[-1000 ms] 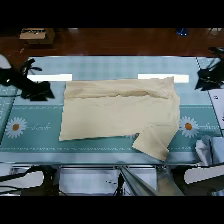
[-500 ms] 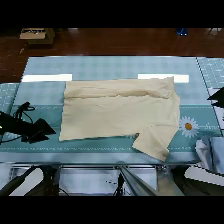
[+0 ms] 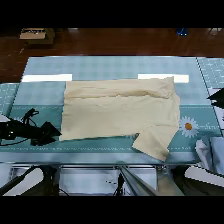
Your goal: Fold the shirts.
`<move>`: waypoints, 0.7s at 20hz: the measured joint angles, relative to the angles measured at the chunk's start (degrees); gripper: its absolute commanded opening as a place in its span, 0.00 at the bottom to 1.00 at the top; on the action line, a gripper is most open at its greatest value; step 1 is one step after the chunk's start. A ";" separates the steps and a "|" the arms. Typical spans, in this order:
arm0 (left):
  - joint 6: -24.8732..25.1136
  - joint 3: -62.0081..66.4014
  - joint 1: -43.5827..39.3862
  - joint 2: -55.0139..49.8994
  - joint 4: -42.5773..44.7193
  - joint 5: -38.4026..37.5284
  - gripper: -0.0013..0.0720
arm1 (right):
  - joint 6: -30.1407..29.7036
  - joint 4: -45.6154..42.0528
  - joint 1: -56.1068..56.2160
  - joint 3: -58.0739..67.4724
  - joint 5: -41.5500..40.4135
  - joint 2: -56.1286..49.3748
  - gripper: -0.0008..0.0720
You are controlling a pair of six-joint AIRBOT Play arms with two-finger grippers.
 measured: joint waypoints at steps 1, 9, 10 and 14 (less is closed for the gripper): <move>-0.09 -0.26 -1.22 -1.01 -1.40 0.85 0.67 | -0.04 0.09 -0.02 -0.02 0.00 0.02 0.59; 1.16 -0.94 -11.69 -9.42 -5.84 2.95 0.05 | 0.13 -4.76 -0.15 -0.59 1.31 1.16 0.60; 1.31 -0.94 -11.82 -9.68 -5.79 2.67 0.05 | 0.35 -5.84 -0.26 -1.53 1.73 1.33 0.60; 2.69 -0.96 -11.63 -10.08 -5.09 1.79 0.05 | -1.25 -4.46 1.40 -11.06 1.49 2.82 0.60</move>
